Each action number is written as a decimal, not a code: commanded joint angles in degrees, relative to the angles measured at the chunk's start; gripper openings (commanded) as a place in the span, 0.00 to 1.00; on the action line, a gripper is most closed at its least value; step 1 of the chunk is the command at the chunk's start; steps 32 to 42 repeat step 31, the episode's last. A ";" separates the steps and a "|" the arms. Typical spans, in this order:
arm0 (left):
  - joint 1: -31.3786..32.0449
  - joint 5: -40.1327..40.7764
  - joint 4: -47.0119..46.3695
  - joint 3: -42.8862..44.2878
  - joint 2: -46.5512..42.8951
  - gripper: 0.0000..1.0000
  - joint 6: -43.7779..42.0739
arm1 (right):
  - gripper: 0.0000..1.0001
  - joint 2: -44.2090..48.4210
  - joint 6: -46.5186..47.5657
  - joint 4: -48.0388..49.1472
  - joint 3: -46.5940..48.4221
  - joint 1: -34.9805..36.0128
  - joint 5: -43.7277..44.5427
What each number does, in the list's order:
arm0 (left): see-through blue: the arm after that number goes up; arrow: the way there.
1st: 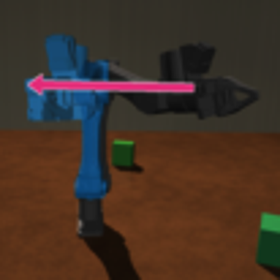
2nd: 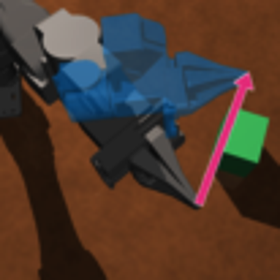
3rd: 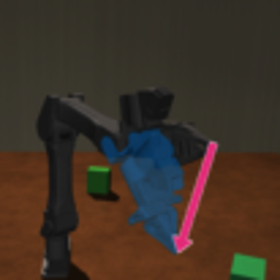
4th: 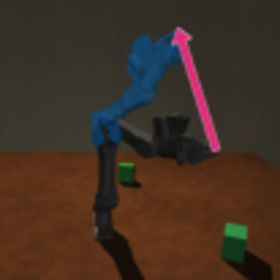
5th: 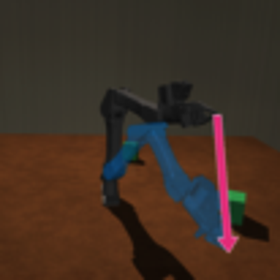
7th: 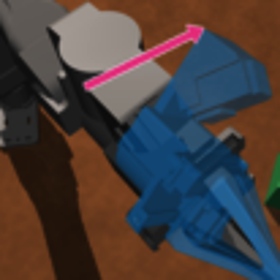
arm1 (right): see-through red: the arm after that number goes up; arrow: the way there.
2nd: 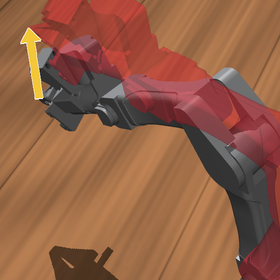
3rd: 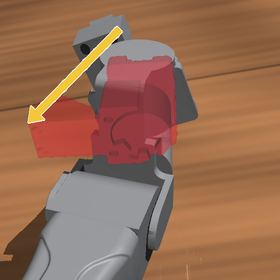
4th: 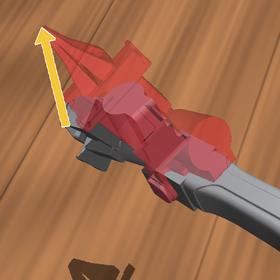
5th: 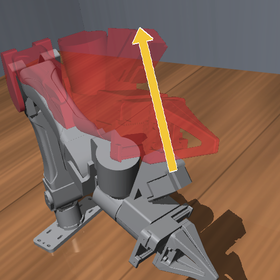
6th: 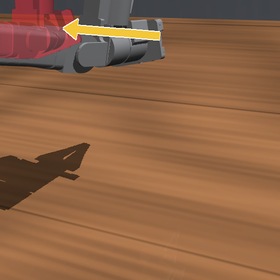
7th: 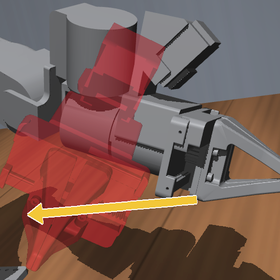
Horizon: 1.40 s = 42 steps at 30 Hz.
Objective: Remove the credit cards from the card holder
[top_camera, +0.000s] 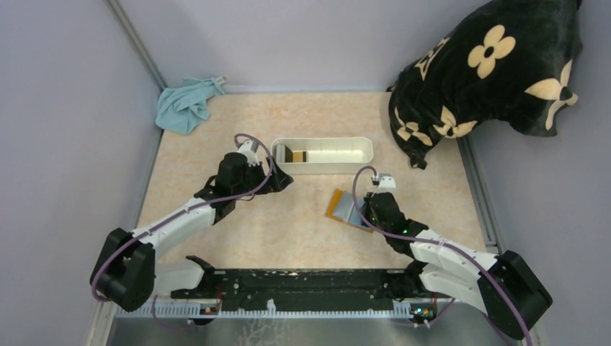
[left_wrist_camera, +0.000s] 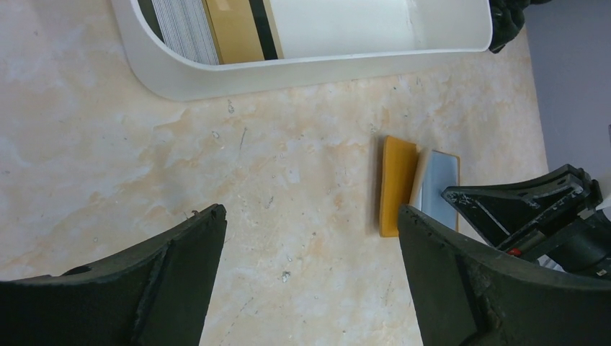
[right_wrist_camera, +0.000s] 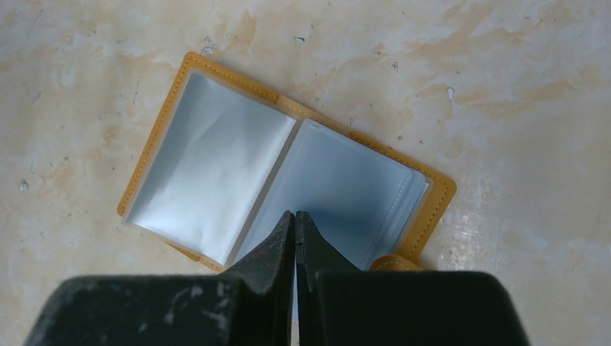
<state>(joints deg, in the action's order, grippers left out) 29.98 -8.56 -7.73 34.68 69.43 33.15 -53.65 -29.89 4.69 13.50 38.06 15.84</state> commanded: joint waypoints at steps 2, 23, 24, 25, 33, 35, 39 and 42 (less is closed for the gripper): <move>0.36 -1.55 -2.10 -1.35 0.88 0.94 1.30 | 0.00 -4.48 -1.92 2.63 1.78 -0.75 1.01; 0.37 1.17 -0.30 -0.58 1.06 0.95 0.84 | 0.00 -9.37 -0.70 9.07 10.82 -0.99 -6.82; 0.36 1.03 -0.46 -0.64 1.18 0.95 0.99 | 0.01 -7.17 0.16 8.14 10.87 -1.05 -5.80; 0.35 0.80 -0.92 -0.89 1.16 0.95 1.04 | 0.03 -5.11 0.99 7.11 10.95 -1.20 -4.61; 0.46 -0.14 -2.18 -1.63 0.38 0.94 0.73 | 0.15 1.18 2.72 1.57 11.17 -4.30 -2.15; 0.46 -0.14 -2.18 -1.63 0.38 0.94 0.73 | 0.15 1.18 2.72 1.57 11.17 -4.30 -2.15; 0.46 -0.14 -2.18 -1.63 0.38 0.94 0.73 | 0.15 1.18 2.72 1.57 11.17 -4.30 -2.15; 0.46 -0.14 -2.18 -1.63 0.38 0.94 0.73 | 0.15 1.18 2.72 1.57 11.17 -4.30 -2.15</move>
